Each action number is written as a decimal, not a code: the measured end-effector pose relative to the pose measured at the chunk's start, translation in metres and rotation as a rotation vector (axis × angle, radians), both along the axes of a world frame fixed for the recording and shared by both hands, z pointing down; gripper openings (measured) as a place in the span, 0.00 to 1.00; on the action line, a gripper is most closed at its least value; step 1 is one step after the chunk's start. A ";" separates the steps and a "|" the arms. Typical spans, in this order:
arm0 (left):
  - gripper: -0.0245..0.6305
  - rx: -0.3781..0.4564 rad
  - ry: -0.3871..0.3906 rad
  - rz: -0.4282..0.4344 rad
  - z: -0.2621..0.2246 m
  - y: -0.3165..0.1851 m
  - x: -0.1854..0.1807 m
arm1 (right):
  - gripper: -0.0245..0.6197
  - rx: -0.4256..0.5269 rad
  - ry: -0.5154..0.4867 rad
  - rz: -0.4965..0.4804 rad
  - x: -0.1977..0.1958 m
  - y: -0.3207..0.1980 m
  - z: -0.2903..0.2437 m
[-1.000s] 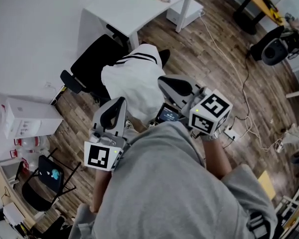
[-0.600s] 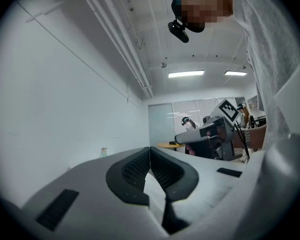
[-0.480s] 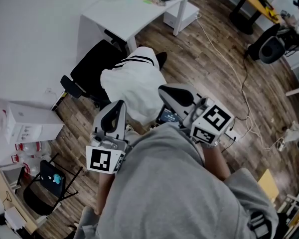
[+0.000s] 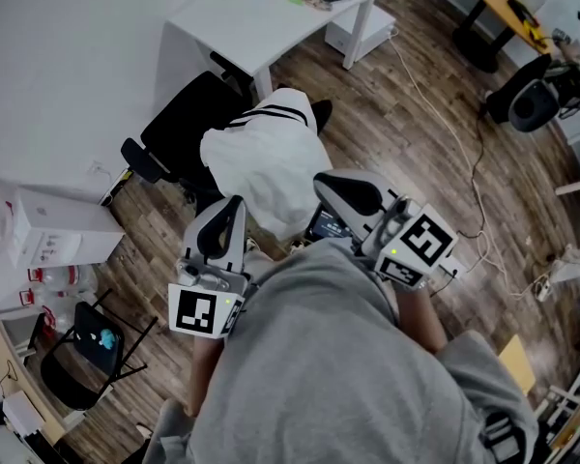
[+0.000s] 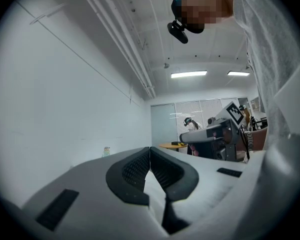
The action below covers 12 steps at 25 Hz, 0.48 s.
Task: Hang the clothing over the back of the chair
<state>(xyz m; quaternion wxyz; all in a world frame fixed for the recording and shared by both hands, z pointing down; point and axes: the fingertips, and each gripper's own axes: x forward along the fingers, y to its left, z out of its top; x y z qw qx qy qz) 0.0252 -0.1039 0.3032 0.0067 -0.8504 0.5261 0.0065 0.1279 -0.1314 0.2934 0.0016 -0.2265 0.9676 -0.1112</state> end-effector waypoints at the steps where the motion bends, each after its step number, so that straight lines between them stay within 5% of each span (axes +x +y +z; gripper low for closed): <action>1: 0.09 -0.001 0.003 0.000 0.001 0.000 0.000 | 0.09 -0.001 0.004 -0.003 -0.001 0.000 0.001; 12: 0.09 -0.009 0.007 -0.006 0.003 -0.001 0.001 | 0.09 0.006 0.002 -0.047 -0.014 0.002 0.006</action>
